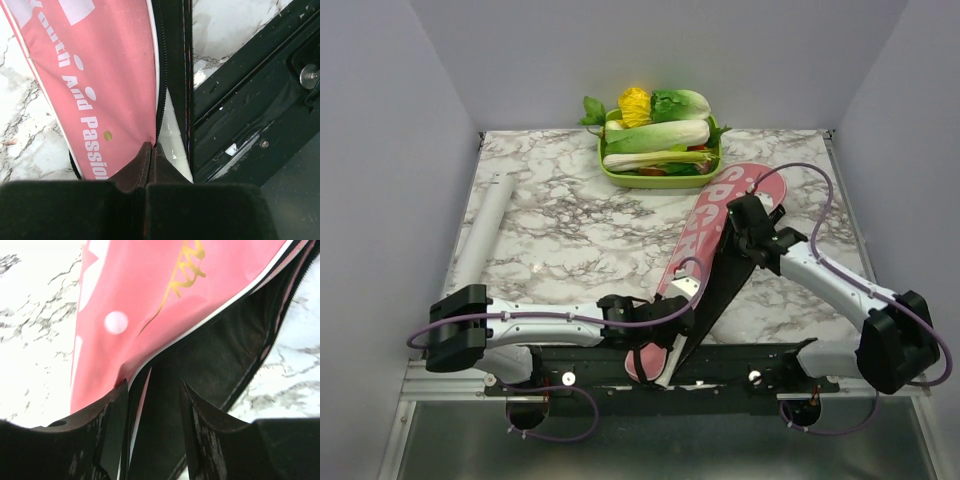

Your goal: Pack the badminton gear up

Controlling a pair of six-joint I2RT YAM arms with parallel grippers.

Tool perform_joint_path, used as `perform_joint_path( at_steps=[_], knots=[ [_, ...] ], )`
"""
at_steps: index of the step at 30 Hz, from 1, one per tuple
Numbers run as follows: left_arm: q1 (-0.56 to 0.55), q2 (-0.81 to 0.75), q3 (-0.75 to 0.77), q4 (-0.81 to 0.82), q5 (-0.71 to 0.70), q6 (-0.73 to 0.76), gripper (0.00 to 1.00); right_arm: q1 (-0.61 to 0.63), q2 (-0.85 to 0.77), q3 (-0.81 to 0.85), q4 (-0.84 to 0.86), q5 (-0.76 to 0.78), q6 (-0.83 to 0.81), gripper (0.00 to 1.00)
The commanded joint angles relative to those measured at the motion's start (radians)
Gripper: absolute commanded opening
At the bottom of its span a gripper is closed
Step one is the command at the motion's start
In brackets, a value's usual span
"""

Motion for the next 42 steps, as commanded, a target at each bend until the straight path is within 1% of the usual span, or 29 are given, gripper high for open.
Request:
perform_joint_path(
  at_steps=[1,2,5,6,8,9,10,11,12,15,18,22,23,24,26,31,34,35,42],
  knots=[
    [-0.005,0.027,0.046,0.032,0.030,0.022,0.00,0.001,-0.118,-0.022,-0.126,-0.107,-0.026,0.54],
    [0.000,0.030,0.047,0.035,0.030,0.025,0.00,0.002,-0.141,-0.027,-0.184,-0.119,-0.031,0.54],
    [0.006,0.037,0.057,0.041,0.031,0.036,0.00,0.001,-0.246,-0.071,-0.249,-0.211,-0.082,0.54],
    [0.009,0.035,0.058,0.041,0.031,0.039,0.00,0.001,-0.270,-0.085,-0.259,-0.295,-0.101,0.54],
    [0.012,0.035,0.060,0.044,0.031,0.042,0.00,0.001,-0.322,-0.105,-0.316,-0.404,-0.154,0.54],
    [0.018,0.034,0.060,0.045,0.031,0.045,0.00,-0.001,-0.339,-0.113,-0.334,-0.494,-0.166,0.53],
    [0.018,0.032,0.061,0.044,0.031,0.046,0.00,0.002,-0.356,-0.122,-0.346,-0.539,-0.178,0.52],
    [0.023,0.031,0.061,0.047,0.031,0.049,0.00,0.002,-0.396,-0.151,-0.355,-0.587,-0.200,0.52],
    [0.024,0.029,0.061,0.047,0.031,0.052,0.00,0.002,-0.414,-0.165,-0.357,-0.675,-0.209,0.52],
    [0.035,0.023,0.061,0.053,0.030,0.056,0.00,0.002,-0.479,-0.226,-0.352,-0.789,-0.211,0.52],
    [0.046,0.024,0.063,0.059,0.033,0.060,0.00,0.004,-0.522,-0.286,-0.306,-0.855,-0.159,0.52],
    [0.056,0.023,0.069,0.061,0.036,0.065,0.00,0.020,-0.566,-0.376,-0.185,-0.897,-0.039,0.52],
    [0.060,0.024,0.070,0.061,0.040,0.065,0.00,0.028,-0.569,-0.401,-0.118,-0.903,0.016,0.52],
    [0.060,0.024,0.072,0.059,0.037,0.065,0.00,0.036,-0.568,-0.420,-0.087,-0.911,0.039,0.52],
    [0.060,0.024,0.072,0.061,0.039,0.066,0.00,0.068,-0.550,-0.458,-0.012,-0.902,0.097,0.51],
    [0.064,0.014,0.069,0.062,0.037,0.063,0.00,0.164,-0.479,-0.490,0.126,-0.836,0.202,0.50],
    [0.067,0.009,0.069,0.065,0.047,0.062,0.00,0.197,-0.445,-0.516,0.221,-0.790,0.272,0.49],
    [0.066,0.007,0.067,0.070,0.050,0.062,0.00,0.200,-0.427,-0.529,0.278,-0.787,0.300,0.49],
    [0.067,-0.014,0.035,0.116,0.073,0.052,0.00,0.234,-0.335,-0.578,0.410,-0.741,0.374,0.48]
  ],
)
